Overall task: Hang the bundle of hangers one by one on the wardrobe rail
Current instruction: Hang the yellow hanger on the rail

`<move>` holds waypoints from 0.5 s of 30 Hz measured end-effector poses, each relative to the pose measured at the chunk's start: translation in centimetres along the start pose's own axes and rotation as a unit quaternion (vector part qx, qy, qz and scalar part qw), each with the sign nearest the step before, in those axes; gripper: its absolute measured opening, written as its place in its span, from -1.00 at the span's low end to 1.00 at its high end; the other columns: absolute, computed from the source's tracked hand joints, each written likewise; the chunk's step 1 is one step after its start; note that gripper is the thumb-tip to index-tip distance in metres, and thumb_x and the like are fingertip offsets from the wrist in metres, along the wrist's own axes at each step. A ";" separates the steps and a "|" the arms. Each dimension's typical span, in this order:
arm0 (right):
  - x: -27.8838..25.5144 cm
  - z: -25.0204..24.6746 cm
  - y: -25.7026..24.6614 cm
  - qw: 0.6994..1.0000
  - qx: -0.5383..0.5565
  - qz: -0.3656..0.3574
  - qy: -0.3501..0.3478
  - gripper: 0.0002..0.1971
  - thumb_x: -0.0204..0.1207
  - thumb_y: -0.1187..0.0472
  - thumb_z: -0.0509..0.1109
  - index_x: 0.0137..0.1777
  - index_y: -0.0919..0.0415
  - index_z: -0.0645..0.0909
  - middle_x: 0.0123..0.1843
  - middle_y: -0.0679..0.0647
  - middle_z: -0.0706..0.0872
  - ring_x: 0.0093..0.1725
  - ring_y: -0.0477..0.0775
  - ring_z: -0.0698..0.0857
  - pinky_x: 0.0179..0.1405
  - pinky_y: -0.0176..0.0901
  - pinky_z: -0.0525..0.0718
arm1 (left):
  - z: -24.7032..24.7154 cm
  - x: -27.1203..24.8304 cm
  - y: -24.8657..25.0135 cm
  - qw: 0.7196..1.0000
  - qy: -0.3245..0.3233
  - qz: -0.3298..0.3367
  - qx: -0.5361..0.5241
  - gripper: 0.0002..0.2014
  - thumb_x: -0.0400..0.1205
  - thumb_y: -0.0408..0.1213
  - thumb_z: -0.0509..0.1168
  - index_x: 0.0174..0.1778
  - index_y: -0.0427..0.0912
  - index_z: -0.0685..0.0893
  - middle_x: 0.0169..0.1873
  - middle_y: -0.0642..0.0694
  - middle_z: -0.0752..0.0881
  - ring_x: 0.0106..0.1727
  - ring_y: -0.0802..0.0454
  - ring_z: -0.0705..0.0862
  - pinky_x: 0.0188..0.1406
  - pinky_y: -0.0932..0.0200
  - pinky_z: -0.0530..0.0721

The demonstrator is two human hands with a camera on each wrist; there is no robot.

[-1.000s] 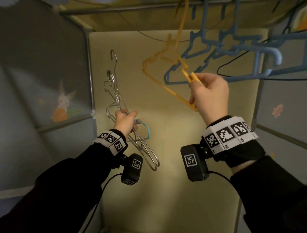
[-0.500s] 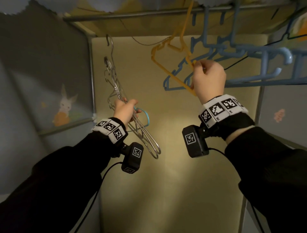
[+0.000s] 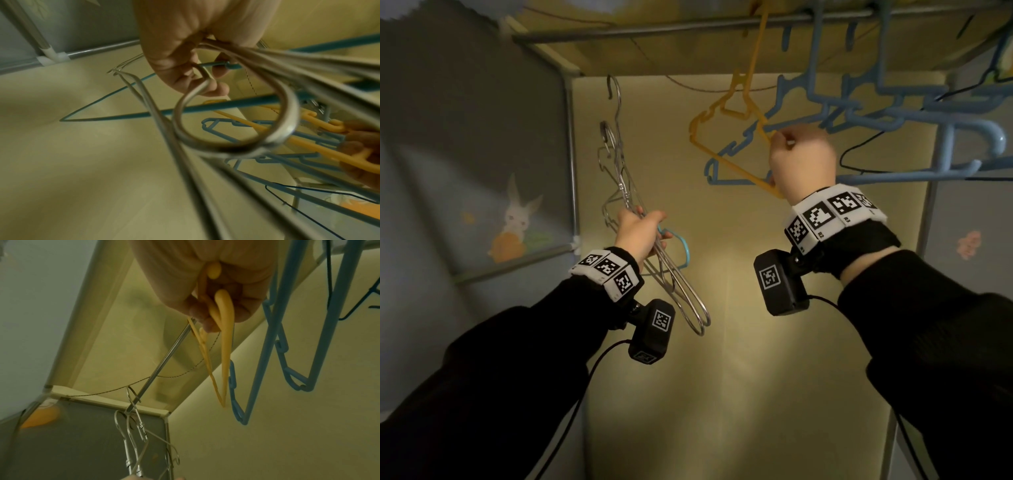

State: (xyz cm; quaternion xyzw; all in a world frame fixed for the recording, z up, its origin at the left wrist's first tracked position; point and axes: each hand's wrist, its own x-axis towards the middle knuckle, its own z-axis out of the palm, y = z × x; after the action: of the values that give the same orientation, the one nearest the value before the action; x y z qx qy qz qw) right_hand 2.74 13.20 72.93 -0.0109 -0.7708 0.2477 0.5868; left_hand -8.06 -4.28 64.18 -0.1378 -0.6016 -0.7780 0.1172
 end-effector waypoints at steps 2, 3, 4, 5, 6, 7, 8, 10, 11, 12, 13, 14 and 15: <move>-0.3 0.0 0.1 1.000 0.003 0.002 -0.008 -0.64 0.59 0.22 0.09 -0.48 0.07 0.32 -0.26 0.32 0.69 -0.21 0.29 0.69 -0.32 -0.19 0.49 | -0.1 0.0 0.0 1.000 0.000 0.001 0.000 -0.58 0.62 -0.33 0.23 0.39 -0.27 0.33 0.10 -0.18 0.63 -0.38 0.12 0.68 -0.64 0.36 0.62; -0.6 0.1 0.3 1.000 0.012 0.003 -0.018 -0.67 0.57 0.20 0.09 -0.46 0.09 0.37 -0.30 0.28 0.69 -0.21 0.31 0.71 -0.23 -0.13 0.61 | -0.2 0.0 0.0 1.000 0.001 0.003 0.000 -0.58 0.62 -0.33 0.23 0.39 -0.27 0.33 0.07 -0.18 0.64 -0.44 0.14 0.68 -0.65 0.37 0.61; -0.9 0.2 0.6 0.999 0.021 0.004 -0.027 -0.71 0.55 0.18 0.09 -0.39 0.14 0.48 -0.29 0.26 0.71 -0.19 0.32 0.72 -0.13 -0.04 0.68 | -0.2 0.0 0.0 1.000 0.002 0.004 -0.001 -0.58 0.62 -0.33 0.23 0.38 -0.27 0.32 0.02 -0.15 0.65 -0.50 0.17 0.69 -0.65 0.37 0.61; -1.3 0.3 0.9 0.999 0.033 0.005 -0.032 -0.72 0.54 0.15 0.10 -0.27 0.18 0.59 -0.27 0.24 0.73 -0.17 0.31 0.73 -0.06 0.04 0.70 | -0.2 0.0 0.0 1.000 0.002 0.004 -0.002 -0.59 0.63 -0.33 0.23 0.38 -0.27 0.32 -0.05 -0.11 0.67 -0.55 0.21 0.69 -0.64 0.36 0.61; -1.7 0.4 1.2 0.999 0.045 0.005 -0.030 -0.70 0.54 0.12 0.11 -0.13 0.19 0.66 -0.23 0.23 0.76 -0.14 0.29 0.74 -0.01 0.09 0.71 | -0.2 0.0 0.0 1.000 0.003 0.002 -0.004 -0.60 0.63 -0.33 0.22 0.37 -0.27 0.32 -0.14 -0.07 0.67 -0.59 0.25 0.68 -0.61 0.33 0.61; -2.1 0.5 1.4 0.998 0.059 0.007 -0.019 -0.68 0.53 0.09 0.13 -0.02 0.19 0.69 -0.18 0.22 0.78 -0.12 0.26 0.75 0.01 0.12 0.71 | -0.2 -0.1 0.0 1.000 0.005 0.001 -0.006 -0.61 0.64 -0.33 0.21 0.37 -0.27 0.31 -0.22 -0.04 0.67 -0.63 0.27 0.67 -0.56 0.30 0.60; -2.4 0.5 1.6 0.997 0.076 0.014 -0.001 -0.67 0.52 0.08 0.15 0.05 0.18 0.69 -0.15 0.21 0.80 -0.11 0.24 0.76 0.01 0.14 0.72 | -0.1 -0.1 -0.1 1.000 0.007 -0.001 -0.009 -0.61 0.64 -0.34 0.20 0.37 -0.28 0.31 -0.27 -0.03 0.67 -0.65 0.27 0.65 -0.52 0.28 0.59; -3.1 0.6 2.0 0.991 0.123 0.040 0.036 -0.68 0.48 0.05 0.22 0.14 0.14 0.65 -0.12 0.14 0.80 -0.11 0.19 0.78 -0.01 0.14 0.74 | -0.1 -0.4 -0.2 1.000 0.007 -0.004 -0.016 -0.61 0.65 -0.35 0.17 0.39 -0.31 0.32 -0.29 -0.02 0.65 -0.65 0.27 0.66 -0.51 0.26 0.60; -3.7 0.7 2.2 0.985 0.156 0.057 0.051 -0.66 0.47 0.02 0.25 0.17 0.14 0.60 -0.09 0.10 0.77 -0.10 0.15 0.77 -0.03 0.16 0.75 | -0.1 -0.4 -0.4 1.000 0.007 -0.003 -0.016 -0.61 0.65 -0.35 0.16 0.40 -0.32 0.33 -0.28 -0.02 0.64 -0.62 0.26 0.69 -0.54 0.28 0.62; -4.5 0.9 2.6 0.977 0.188 0.075 0.062 -0.62 0.46 -0.02 0.28 0.21 0.15 0.54 -0.03 0.08 0.73 -0.08 0.12 0.75 -0.04 0.18 0.75 | -0.1 -0.6 -0.6 1.000 0.007 -0.003 -0.015 -0.61 0.65 -0.35 0.16 0.40 -0.32 0.34 -0.27 -0.02 0.63 -0.59 0.24 0.71 -0.58 0.32 0.63; -5.5 1.2 2.9 0.970 0.213 0.093 0.073 -0.57 0.44 -0.07 0.30 0.24 0.15 0.47 0.03 0.07 0.67 -0.05 0.11 0.73 -0.05 0.19 0.75 | -0.2 -0.7 -0.8 1.000 0.008 -0.003 -0.013 -0.63 0.65 -0.34 0.15 0.38 -0.29 0.34 -0.22 -0.04 0.64 -0.55 0.21 0.72 -0.61 0.36 0.63; -6.6 1.5 3.3 0.964 0.230 0.107 0.083 -0.54 0.43 -0.12 0.30 0.23 0.12 0.41 0.07 0.06 0.62 -0.04 0.12 0.71 -0.06 0.21 0.75 | -0.3 -0.8 -1.0 1.000 0.010 -0.004 -0.011 -0.68 0.65 -0.34 0.15 0.33 -0.25 0.35 -0.12 -0.06 0.66 -0.51 0.18 0.73 -0.62 0.37 0.63; -7.8 1.9 3.8 0.959 0.243 0.118 0.087 -0.54 0.42 -0.17 0.28 0.20 0.09 0.35 0.04 0.04 0.59 -0.06 0.16 0.69 -0.07 0.21 0.74 | -0.4 -0.9 -1.2 1.000 0.011 -0.003 -0.011 -0.73 0.65 -0.33 0.14 0.27 -0.19 0.34 0.01 -0.10 0.65 -0.50 0.18 0.73 -0.61 0.36 0.63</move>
State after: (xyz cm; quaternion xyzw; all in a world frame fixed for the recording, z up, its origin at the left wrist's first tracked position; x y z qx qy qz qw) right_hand 2.39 13.41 64.11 0.0196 -0.6263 0.4936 0.6030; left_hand -7.69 -4.36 62.70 -0.1286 -0.5923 -0.7863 0.1200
